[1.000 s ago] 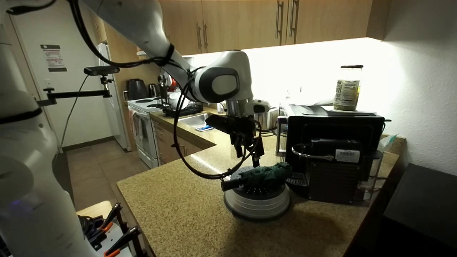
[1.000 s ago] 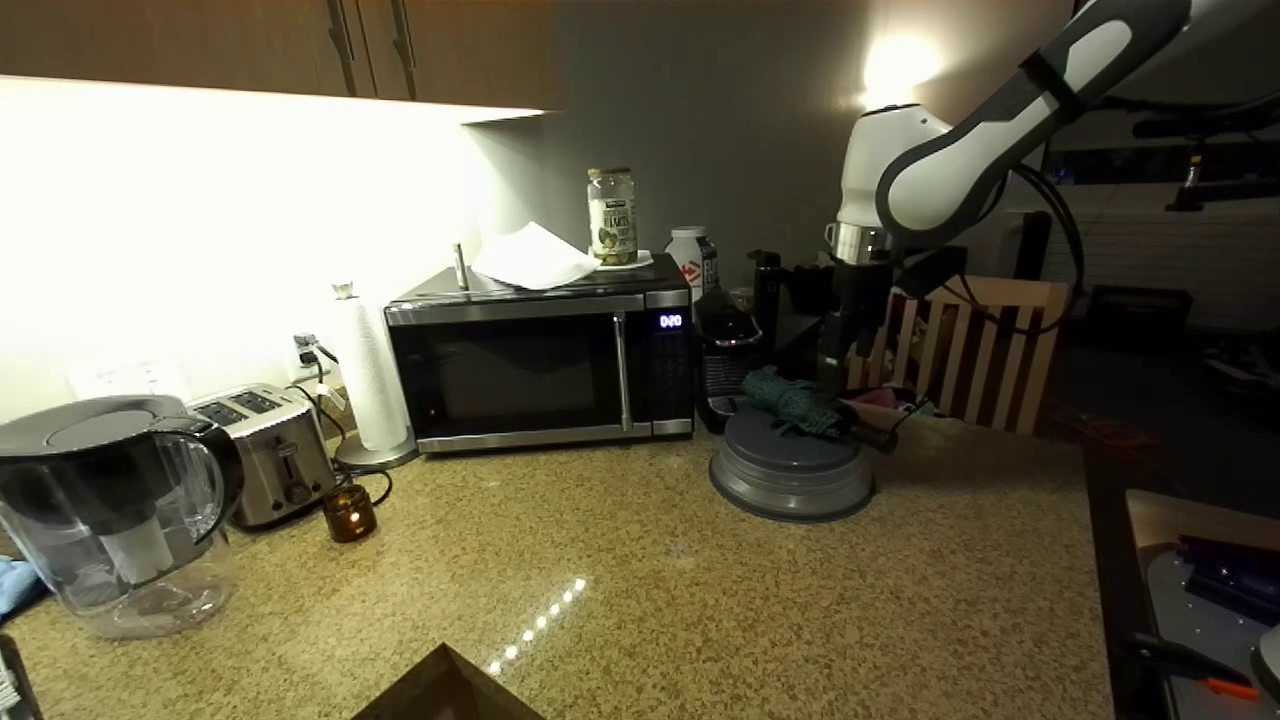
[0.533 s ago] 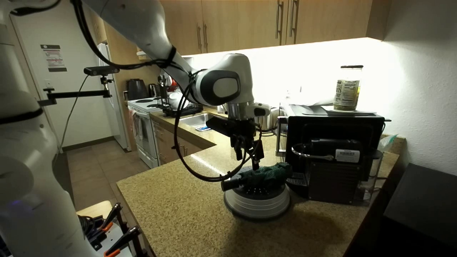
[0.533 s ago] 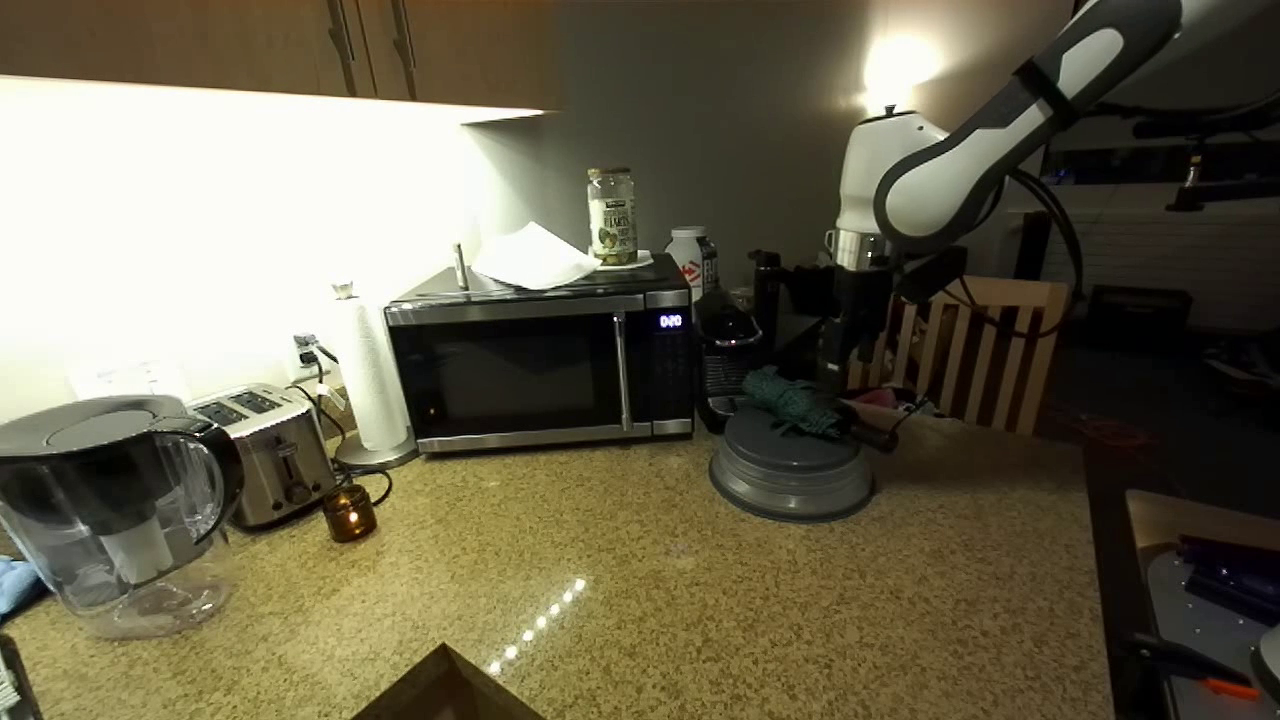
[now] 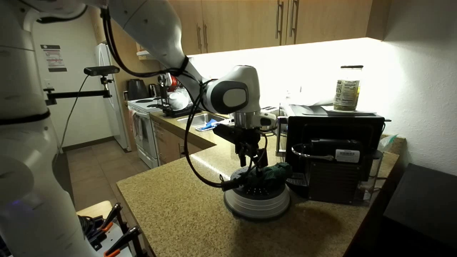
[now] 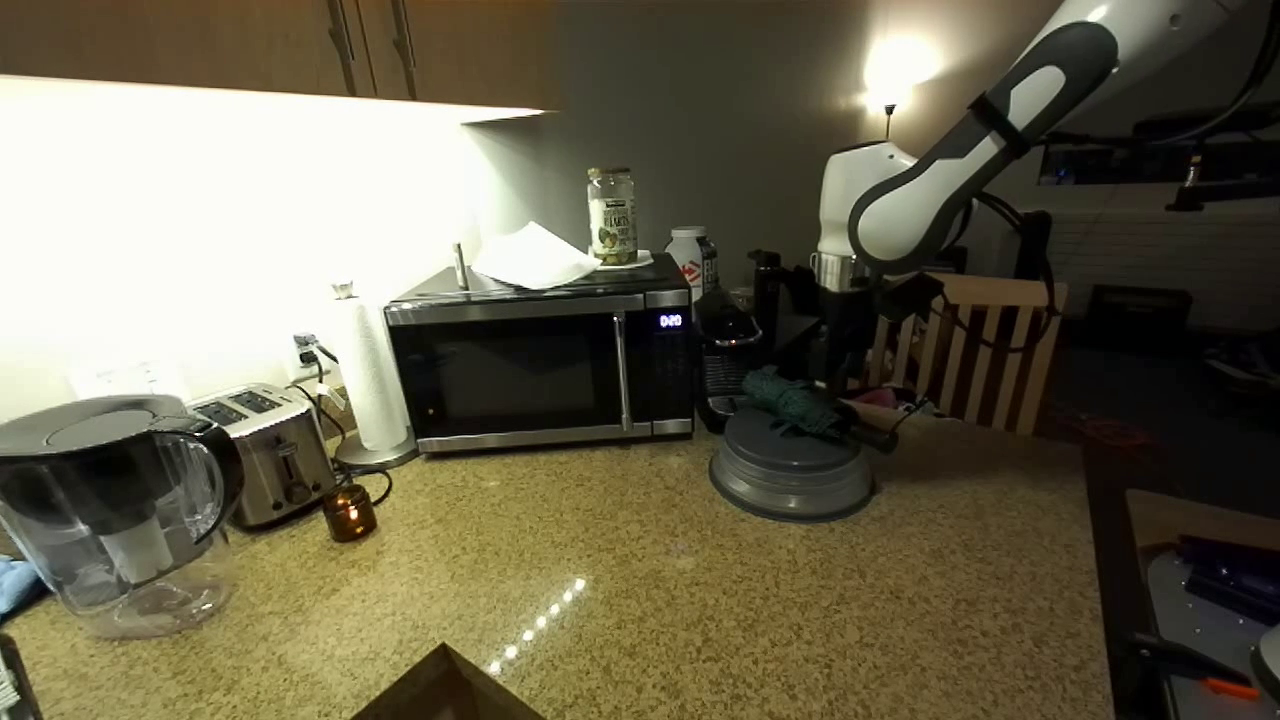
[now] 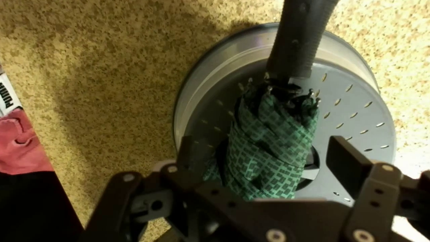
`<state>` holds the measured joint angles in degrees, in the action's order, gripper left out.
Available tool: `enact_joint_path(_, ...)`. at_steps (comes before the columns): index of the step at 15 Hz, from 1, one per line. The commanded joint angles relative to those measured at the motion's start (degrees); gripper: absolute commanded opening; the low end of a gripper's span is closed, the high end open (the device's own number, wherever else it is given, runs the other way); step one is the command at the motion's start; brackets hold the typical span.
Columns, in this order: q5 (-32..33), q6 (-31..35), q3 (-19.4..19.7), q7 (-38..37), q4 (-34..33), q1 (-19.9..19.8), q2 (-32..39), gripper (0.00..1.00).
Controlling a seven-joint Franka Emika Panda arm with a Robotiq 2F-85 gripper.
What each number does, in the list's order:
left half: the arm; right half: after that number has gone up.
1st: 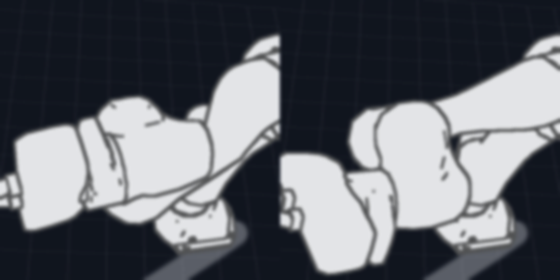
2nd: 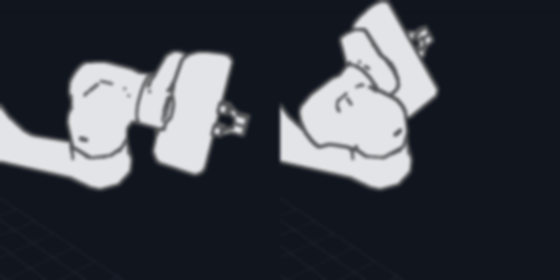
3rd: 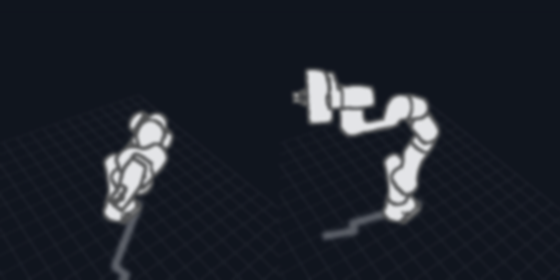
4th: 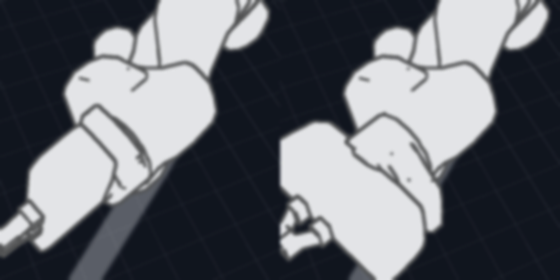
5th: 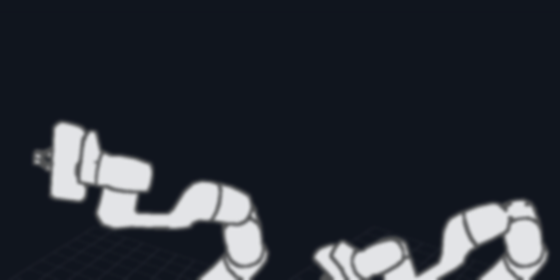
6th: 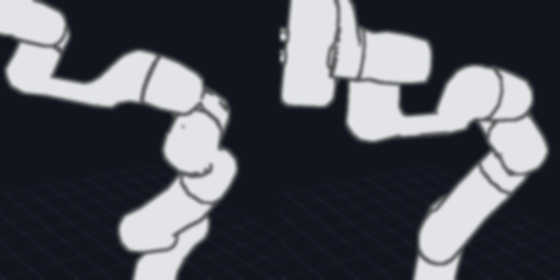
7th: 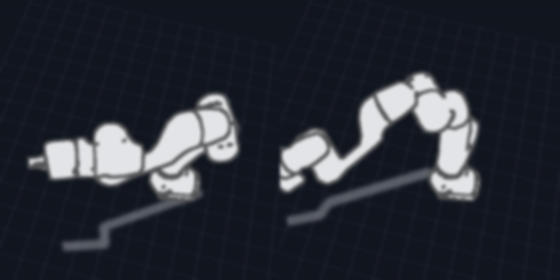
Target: Take the umbrella and put it on the counter
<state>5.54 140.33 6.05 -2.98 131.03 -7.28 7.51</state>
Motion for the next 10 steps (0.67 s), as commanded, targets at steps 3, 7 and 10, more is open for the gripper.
enact_joint_path(3, -6.61, -1.37, -0.43, 2.64, -4.86, -0.42, 5.27, 1.0)
enact_joint_path(7, -9.29, -1.58, -0.68, 2.9, -7.39, -0.72, 7.75, 1.0)
enact_joint_path(10, -10.06, -1.39, -0.75, 2.99, -8.76, -0.84, 8.99, 1.0)
